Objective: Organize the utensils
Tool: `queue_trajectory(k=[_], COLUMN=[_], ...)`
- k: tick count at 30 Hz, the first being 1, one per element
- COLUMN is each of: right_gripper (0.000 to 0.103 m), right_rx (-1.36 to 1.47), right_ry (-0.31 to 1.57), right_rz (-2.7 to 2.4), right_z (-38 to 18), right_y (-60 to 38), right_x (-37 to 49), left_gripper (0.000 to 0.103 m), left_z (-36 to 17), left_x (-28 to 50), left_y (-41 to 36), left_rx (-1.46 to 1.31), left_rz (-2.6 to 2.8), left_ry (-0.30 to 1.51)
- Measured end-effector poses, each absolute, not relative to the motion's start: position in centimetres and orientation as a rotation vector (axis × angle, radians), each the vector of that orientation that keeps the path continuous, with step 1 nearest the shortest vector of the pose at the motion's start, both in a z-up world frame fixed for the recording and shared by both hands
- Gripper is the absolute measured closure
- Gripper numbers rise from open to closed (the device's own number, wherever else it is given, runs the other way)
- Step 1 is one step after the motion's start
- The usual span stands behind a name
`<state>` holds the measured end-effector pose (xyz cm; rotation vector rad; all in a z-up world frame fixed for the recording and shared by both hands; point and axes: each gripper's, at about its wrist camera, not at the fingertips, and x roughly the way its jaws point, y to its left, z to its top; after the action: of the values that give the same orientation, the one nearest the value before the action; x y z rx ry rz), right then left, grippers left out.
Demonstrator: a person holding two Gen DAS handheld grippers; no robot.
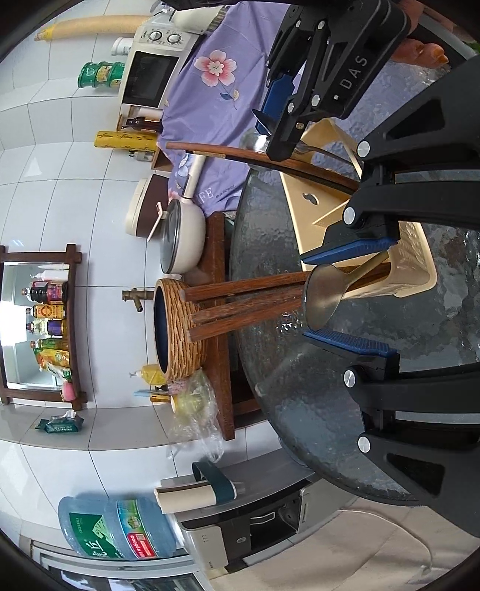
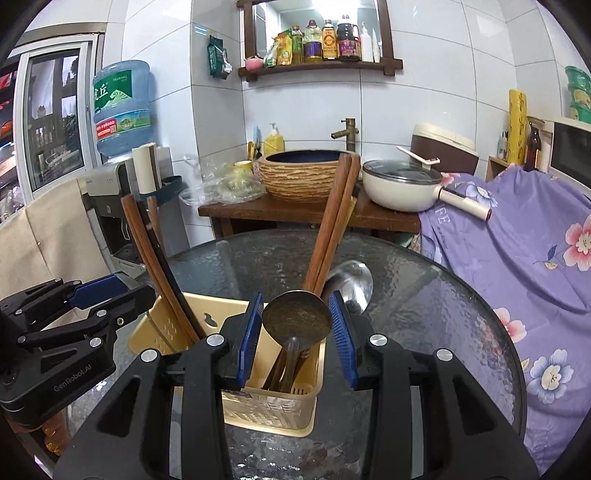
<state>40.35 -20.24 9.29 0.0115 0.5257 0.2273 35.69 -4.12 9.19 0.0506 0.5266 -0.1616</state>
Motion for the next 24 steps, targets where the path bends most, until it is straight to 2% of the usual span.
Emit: queue_trajectory(k=[8, 12, 17, 20, 22, 23, 24], right_gripper=[0.065, 0.062, 0.052, 0.050, 0.036, 0.034, 0.029], right_rx=[0.012, 0.016, 0.058, 0.073, 0.076, 0.074, 0.064], right_ry=[0.534, 0.527, 0.499, 0.489, 0.473, 0.461, 0.443], right_rz=[0.235, 0.230, 0.238, 0.249, 0.260, 0.263, 0.264], right_z=[8.4, 8.5, 9.6, 10.4, 10.8, 10.9, 11.1], right_y=[-20.0, -20.2, -21.0, -21.4, -21.5, -21.5, -21.4], right_x=[40.4, 40.4, 39.8, 39.0, 37.7, 36.9, 35.7], left_gripper=[0.067, 0.067, 0.067, 0.057, 0.042, 0.038, 0.027], left_z=[8.3, 8.4, 9.0, 9.7, 10.0, 10.1, 10.2], left_x=[35.6, 35.6, 34.8, 33.5, 32.4, 31.9, 31.0], left_y=[-5.0, -4.5, -4.0, -3.5, -3.1, -2.9, -2.7], left_rx=[0.090, 0.077, 0.073, 0.064, 0.052, 0.049, 0.050], left_rz=[-0.179, -0.181, -0.189, -0.181, -0.177, -0.174, -0.165], left_ry=[0.527, 0.523, 0.505, 0.473, 0.448, 0.438, 0.418])
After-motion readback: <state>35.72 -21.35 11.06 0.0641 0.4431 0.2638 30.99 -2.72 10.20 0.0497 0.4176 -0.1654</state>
